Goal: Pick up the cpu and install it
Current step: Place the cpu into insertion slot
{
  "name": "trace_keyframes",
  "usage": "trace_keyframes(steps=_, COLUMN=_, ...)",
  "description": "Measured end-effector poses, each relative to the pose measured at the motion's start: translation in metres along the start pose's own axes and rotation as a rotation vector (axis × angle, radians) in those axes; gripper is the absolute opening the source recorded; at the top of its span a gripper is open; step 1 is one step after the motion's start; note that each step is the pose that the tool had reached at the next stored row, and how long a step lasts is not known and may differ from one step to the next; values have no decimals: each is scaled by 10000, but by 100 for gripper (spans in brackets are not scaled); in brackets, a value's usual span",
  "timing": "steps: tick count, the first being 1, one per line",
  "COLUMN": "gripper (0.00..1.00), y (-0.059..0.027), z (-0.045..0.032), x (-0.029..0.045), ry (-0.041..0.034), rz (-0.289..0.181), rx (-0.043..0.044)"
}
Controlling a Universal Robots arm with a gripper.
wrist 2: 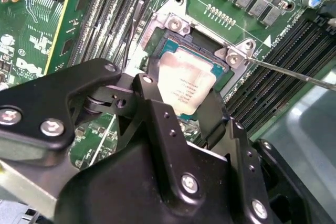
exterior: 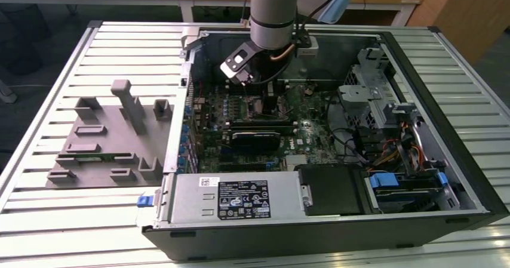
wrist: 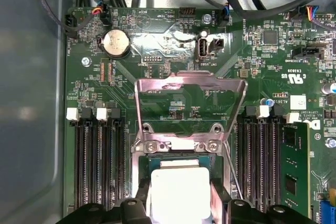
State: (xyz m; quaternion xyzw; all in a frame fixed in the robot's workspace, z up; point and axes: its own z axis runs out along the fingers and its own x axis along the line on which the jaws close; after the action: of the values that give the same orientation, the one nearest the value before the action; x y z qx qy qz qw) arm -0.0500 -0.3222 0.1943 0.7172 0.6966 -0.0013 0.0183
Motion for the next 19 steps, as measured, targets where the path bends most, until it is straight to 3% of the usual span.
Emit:
trace_keyframes(steps=9, gripper=53, y=-5, z=6, x=-4, ry=-16, rz=596, rx=16)
trace_keyframes(steps=19, gripper=53, y=-7, z=8, x=-4, ry=-18, rz=666, rx=18)
